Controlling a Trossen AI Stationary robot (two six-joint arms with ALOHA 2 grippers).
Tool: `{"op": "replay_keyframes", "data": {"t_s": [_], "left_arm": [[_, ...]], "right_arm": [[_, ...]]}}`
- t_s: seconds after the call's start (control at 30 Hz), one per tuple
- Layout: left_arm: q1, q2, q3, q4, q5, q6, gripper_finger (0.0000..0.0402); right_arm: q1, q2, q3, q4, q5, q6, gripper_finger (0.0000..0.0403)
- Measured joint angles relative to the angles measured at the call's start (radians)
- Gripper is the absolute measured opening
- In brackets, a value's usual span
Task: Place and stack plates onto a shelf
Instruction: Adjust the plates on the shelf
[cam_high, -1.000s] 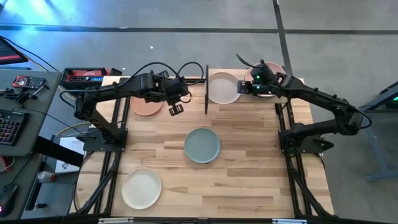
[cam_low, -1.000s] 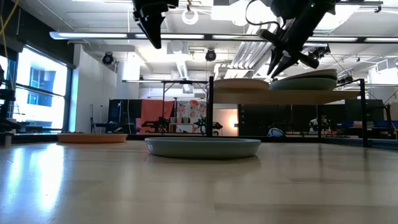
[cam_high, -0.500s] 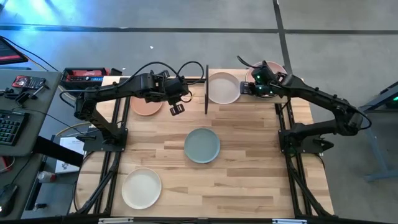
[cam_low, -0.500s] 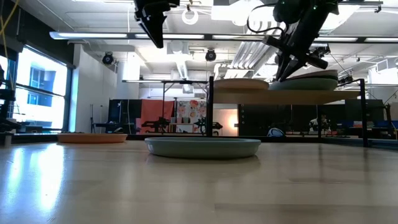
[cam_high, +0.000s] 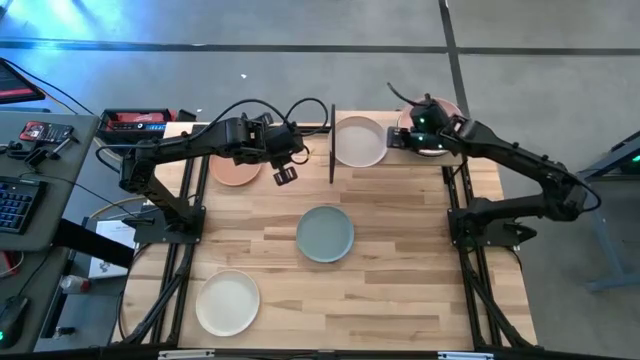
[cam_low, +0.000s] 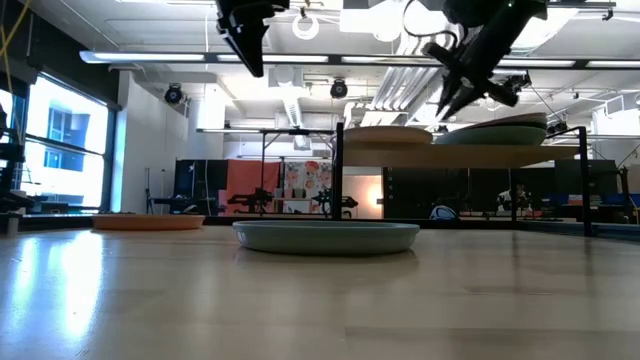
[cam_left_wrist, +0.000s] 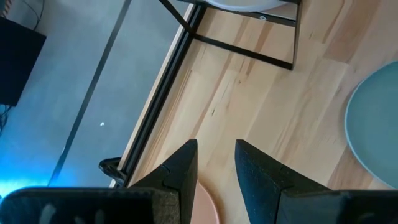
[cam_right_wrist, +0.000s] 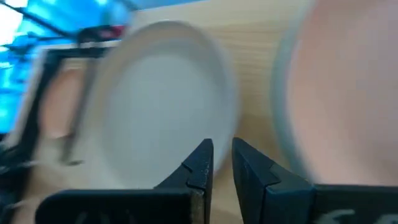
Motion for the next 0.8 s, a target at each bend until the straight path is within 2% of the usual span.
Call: {"op": "replay_keyframes", "data": {"t_s": [0.13, 0.37, 0.8], "left_arm": [[0.0, 0.0, 0.0, 0.016, 0.0, 0.0, 0.0097], [0.0, 0.0, 0.0, 0.018, 0.0, 0.0, 0.0097], [0.0, 0.0, 0.0, 0.018, 0.0, 0.0, 0.0097]], "right_arm": [[0.058, 0.02, 0.0, 0.071, -0.01, 0.024, 0.0039], [0.121, 0.084, 0.0, 0.074, -0.001, 0.045, 0.0039], [0.12, 0.125, 0.0, 0.013, 0.03, 0.044, 0.0039]]}}
